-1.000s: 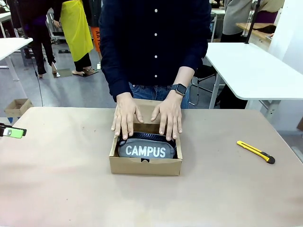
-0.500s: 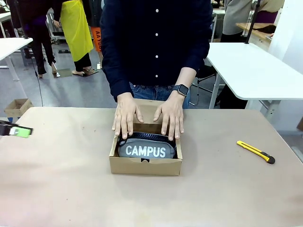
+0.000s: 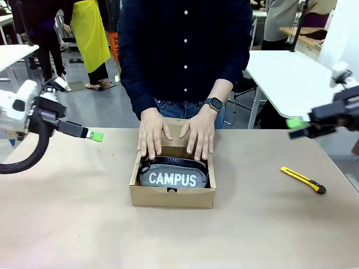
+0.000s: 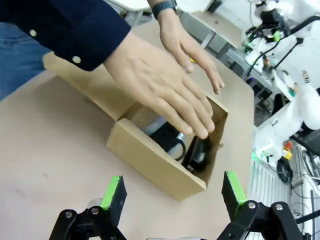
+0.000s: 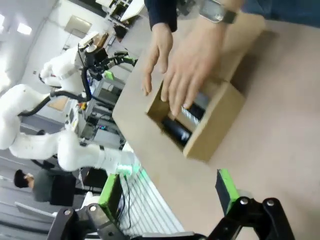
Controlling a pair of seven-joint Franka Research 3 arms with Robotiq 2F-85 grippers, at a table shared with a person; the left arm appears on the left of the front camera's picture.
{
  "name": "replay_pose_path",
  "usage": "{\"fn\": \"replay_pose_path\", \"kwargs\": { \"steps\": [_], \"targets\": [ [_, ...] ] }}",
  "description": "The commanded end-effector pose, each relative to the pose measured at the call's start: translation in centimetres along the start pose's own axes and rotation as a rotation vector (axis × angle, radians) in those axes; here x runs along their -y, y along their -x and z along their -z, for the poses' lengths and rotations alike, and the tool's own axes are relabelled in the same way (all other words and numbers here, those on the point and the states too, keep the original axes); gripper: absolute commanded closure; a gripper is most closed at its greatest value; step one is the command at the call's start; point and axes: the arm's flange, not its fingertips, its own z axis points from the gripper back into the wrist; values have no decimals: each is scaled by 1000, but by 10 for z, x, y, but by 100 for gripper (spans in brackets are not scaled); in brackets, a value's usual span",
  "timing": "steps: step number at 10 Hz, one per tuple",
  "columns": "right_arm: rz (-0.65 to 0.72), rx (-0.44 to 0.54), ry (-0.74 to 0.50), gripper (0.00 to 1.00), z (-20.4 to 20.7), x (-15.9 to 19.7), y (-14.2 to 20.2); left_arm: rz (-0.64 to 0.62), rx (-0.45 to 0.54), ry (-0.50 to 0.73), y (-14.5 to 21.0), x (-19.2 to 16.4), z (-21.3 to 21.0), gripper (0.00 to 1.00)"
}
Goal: Pack the items into the box.
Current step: Close the Mailer Box.
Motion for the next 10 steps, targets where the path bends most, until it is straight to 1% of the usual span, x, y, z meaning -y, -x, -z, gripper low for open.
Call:
{"fn": "replay_pose_path", "kwargs": {
  "steps": [1,2,3,4,5,6,7,8,9,10],
  "targets": [
    [6,-84,113,0,20,6,31,-70,12,51,6,-6,-15,0],
    [0,0,0,0,0,0,0,0,0,0,0,0,0,0],
    [0,0,0,0,0,0,0,0,0,0,0,0,0,0],
    [-7,-27,42,0,19,1,-3,0,0,0,0,0,0,0],
    [-1,-41,109,0,43,-5,-23,-24,-1,13,1,-9,0,0],
    [-28,-72,63,0,69,6,-43,-88,45,16,-10,-27,17,0],
    [-61,1,46,0,88,26,-59,-114,84,13,-17,-45,32,0],
    [-28,32,-2,0,107,49,-70,-135,98,27,-24,-67,48,0],
    [8,50,-12,0,130,66,-79,-165,114,21,-29,-89,64,0],
    [56,44,-54,0,149,80,-86,-214,104,66,-31,-108,76,0]
  ]
}}
